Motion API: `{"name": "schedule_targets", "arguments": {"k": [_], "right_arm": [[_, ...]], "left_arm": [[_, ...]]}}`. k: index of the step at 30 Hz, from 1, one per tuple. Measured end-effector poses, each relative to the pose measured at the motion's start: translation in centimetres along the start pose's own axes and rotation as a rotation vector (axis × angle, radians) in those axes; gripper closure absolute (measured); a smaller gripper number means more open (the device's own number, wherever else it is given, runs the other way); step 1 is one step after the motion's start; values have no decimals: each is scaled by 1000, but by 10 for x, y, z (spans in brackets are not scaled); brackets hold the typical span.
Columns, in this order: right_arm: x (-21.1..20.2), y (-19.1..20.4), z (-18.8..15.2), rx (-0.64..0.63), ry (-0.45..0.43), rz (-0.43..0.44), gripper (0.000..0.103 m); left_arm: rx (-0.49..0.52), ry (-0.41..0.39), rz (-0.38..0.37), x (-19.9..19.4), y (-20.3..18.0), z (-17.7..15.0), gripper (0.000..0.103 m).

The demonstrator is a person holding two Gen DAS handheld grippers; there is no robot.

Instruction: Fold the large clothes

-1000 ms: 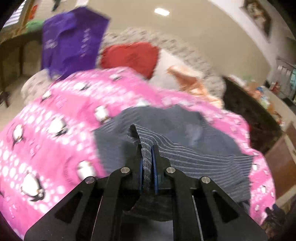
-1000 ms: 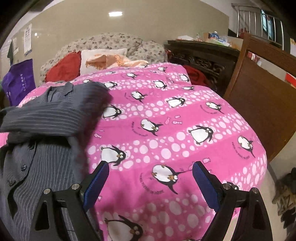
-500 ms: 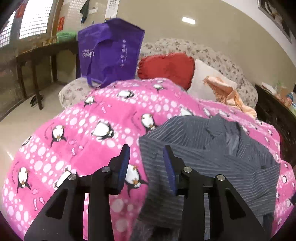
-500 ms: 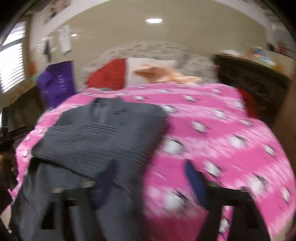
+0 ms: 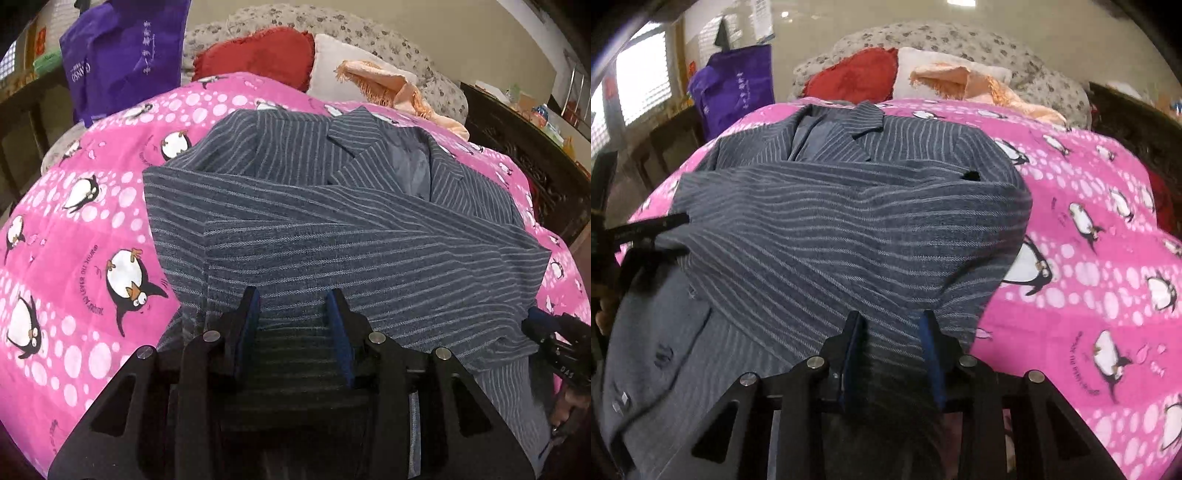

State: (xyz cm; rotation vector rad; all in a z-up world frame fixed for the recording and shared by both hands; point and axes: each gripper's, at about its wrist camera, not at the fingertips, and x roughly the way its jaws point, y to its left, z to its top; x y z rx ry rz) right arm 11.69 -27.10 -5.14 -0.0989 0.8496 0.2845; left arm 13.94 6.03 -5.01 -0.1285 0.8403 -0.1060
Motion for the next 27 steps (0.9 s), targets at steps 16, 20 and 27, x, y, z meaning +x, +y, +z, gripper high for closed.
{"name": "schedule_targets", "arguments": {"k": [16, 20, 27], "right_arm": [[56, -66, 60, 204, 29, -59, 58], [58, -65, 70, 194, 43, -89, 57], [-21, -15, 70, 161, -118, -25, 57]], "left_arm": [[-26, -39, -13, 7, 15, -7, 66], [-29, -37, -4, 9, 14, -6, 66], [-35, -36, -1, 11, 14, -5, 66]]}}
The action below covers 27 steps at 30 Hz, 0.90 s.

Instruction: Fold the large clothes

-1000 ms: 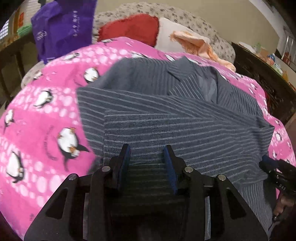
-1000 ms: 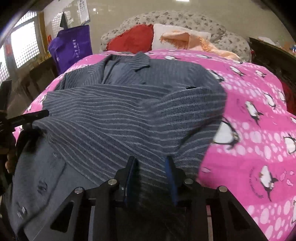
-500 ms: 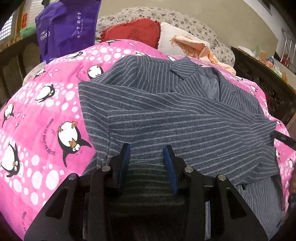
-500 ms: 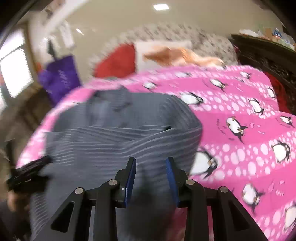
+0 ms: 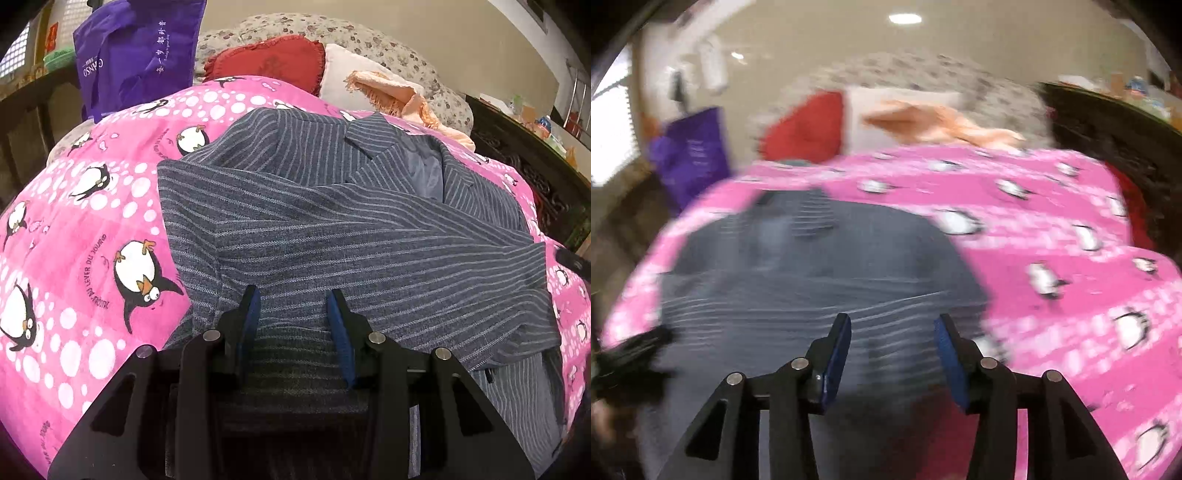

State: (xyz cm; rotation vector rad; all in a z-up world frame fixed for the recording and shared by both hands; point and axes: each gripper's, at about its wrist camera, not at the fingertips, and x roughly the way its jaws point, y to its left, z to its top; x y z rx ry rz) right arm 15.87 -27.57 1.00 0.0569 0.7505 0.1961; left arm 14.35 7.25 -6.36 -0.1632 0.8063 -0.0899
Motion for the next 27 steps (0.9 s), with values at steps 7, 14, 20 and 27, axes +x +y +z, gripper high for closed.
{"name": "schedule_targets", "arguments": {"k": [7, 14, 20, 27], "right_arm": [[29, 23, -59, -50, 74, -11, 57], [-3, 44, -45, -46, 47, -40, 57], [25, 39, -72, -50, 94, -18, 54], [23, 48, -78, -96, 79, -75, 52]], "left_arm": [[3, 1, -1, 1, 0, 1, 66], [3, 1, -1, 2, 0, 1, 66], [-3, 0, -12, 2, 2, 1, 66], [-10, -2, -21, 2, 4, 0, 66]]}}
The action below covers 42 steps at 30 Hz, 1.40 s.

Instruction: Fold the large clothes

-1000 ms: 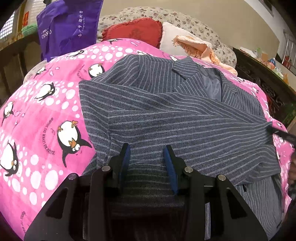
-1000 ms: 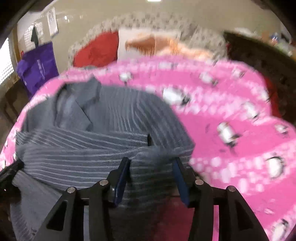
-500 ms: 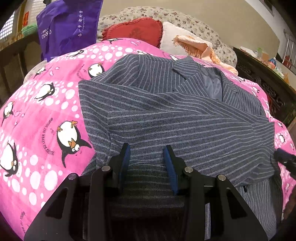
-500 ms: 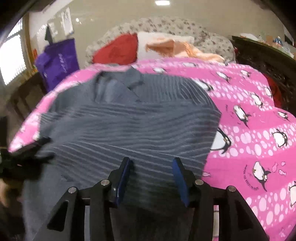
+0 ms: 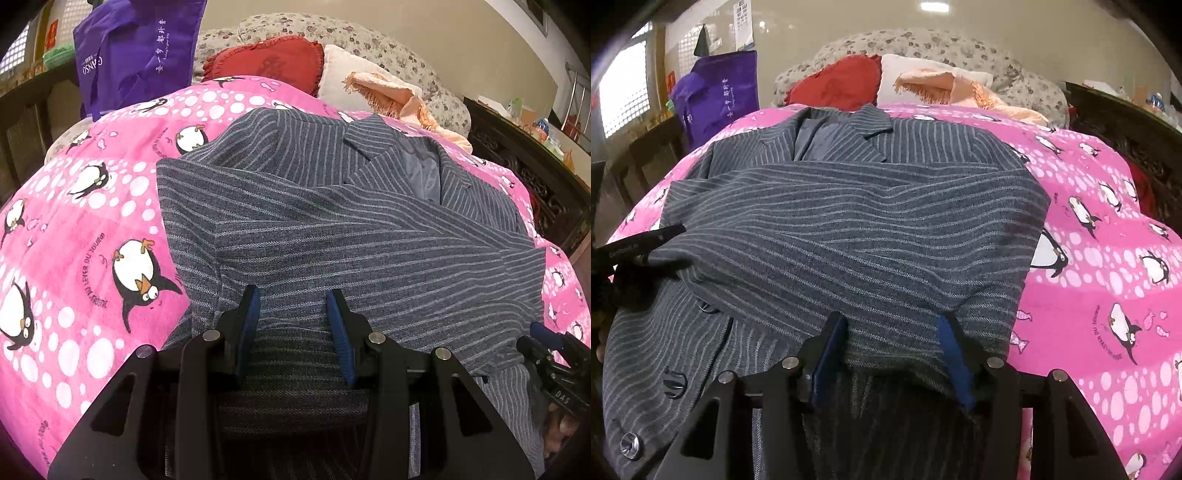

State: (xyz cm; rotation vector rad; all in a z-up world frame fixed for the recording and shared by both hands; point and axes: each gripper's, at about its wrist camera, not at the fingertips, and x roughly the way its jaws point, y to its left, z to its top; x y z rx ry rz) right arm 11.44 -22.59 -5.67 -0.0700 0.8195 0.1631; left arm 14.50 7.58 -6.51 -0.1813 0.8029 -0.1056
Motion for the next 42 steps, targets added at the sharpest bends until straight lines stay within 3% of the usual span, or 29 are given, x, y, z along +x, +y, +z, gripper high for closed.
{"name": "schedule_targets", "arguments": {"k": [8, 16, 42], "right_arm": [[2, -4, 0, 13, -1, 11, 50], [2, -3, 0, 11, -3, 7, 49], [2, -3, 0, 14, -2, 11, 49]], "left_arm": [[-12, -1, -16, -1, 2, 0, 66], [-151, -15, -179, -4, 27, -1, 66], [-99, -4, -121, -2, 19, 2, 66]]}}
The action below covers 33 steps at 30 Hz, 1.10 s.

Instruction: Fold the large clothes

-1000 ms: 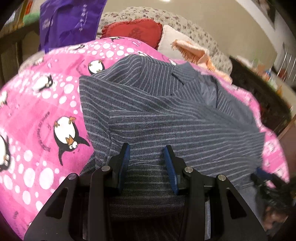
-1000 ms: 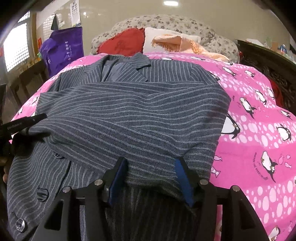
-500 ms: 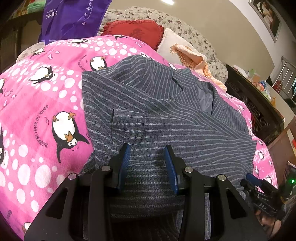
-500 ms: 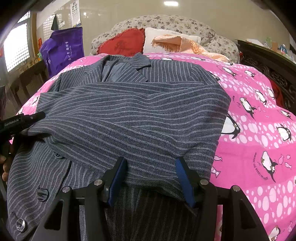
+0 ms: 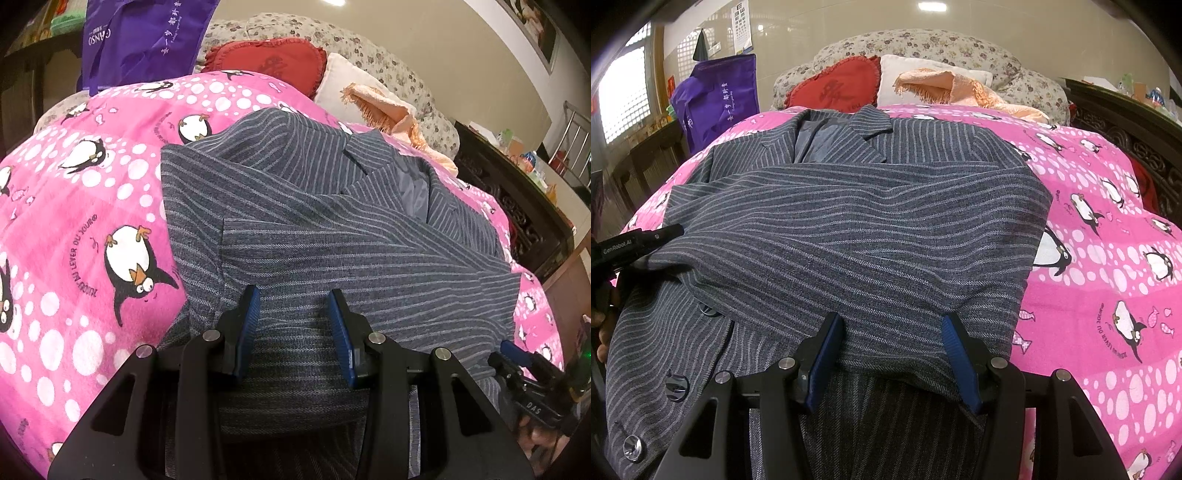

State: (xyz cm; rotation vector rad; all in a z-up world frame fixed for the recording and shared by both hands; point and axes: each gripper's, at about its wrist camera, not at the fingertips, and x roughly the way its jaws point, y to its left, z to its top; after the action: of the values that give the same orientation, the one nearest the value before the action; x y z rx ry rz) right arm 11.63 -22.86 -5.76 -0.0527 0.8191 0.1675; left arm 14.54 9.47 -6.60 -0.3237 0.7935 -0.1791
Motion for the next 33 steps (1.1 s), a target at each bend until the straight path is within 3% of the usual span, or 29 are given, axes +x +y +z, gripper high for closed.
{"name": "schedule_targets", "arguments": {"k": [3, 7, 12, 14, 16, 20, 22, 24, 27, 29, 33], "right_arm": [[-3, 0, 1, -2, 11, 1, 49], [-37, 4, -5, -38, 45, -36, 49], [-113, -9, -44, -56, 13, -2, 47], [-137, -22, -64, -26, 9, 9, 47], [-153, -31, -83, 6, 13, 46, 47], [-170, -25, -106, -13, 0, 93, 47], [-172, -14, -111, -56, -17, 132, 47], [-160, -7, -117, -72, 26, 166, 47], [-128, -14, -129, -28, 167, 153, 47], [-134, -23, -127, 19, 127, 178, 47], [-156, -35, -127, 25, 69, 143, 47]], "left_arm": [[17, 3, 20, 1, -3, 0, 66], [52, 27, 69, -3, -12, 3, 66], [55, 12, 51, -68, -12, 9, 65], [113, 19, 93, -95, -6, 2, 38], [172, 49, 152, -115, 7, -18, 35], [201, 157, 177, -131, 28, -58, 35], [181, 204, 165, -140, 37, -78, 35], [158, 247, 143, -147, 46, -96, 35], [141, 307, 95, -151, 54, -121, 35], [186, 305, 91, -159, 48, -130, 35], [213, 361, -18, -174, 42, -153, 35]]}}
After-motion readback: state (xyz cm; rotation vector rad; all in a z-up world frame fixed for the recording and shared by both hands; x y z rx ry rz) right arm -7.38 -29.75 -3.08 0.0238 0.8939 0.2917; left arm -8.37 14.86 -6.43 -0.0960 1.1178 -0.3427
